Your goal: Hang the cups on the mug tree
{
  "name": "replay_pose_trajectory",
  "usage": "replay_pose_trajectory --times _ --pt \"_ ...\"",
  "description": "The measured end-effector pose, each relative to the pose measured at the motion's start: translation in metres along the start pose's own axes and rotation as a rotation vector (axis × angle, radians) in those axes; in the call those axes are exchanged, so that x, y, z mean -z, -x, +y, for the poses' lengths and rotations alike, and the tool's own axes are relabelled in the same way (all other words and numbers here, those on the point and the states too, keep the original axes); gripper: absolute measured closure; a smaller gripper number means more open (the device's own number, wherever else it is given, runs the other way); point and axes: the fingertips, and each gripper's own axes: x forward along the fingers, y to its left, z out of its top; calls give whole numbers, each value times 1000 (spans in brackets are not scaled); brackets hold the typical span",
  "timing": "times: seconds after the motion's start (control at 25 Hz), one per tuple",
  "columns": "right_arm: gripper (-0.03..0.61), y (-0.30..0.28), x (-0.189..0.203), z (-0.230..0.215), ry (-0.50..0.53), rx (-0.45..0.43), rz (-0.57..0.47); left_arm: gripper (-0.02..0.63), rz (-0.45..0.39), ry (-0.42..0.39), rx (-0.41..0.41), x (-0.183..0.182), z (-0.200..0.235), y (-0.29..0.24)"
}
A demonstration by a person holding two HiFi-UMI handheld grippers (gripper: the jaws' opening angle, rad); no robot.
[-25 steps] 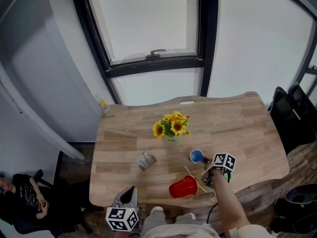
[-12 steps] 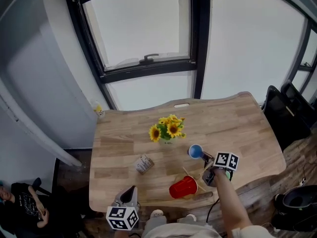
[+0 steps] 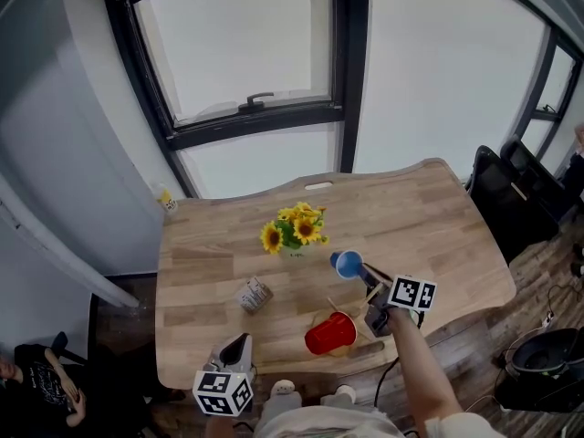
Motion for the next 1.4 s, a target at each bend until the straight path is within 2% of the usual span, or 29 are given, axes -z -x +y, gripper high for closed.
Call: replay_pose_trajectory --times 0.28,0.68,0.92,1.4 --pt "558 12 -10 17 121 -17 -65 615 2 6 5 4 0 5" --pt "558 48 -29 33 450 137 -178 615 10 2 39 11 -10 1" --pt "558 77 -38 47 584 208 -253 615 15 -13 77 10 -17 -5" --pt "560 130 -46 99 1010 385 -387 615 26 -56 172 5 -36 -18"
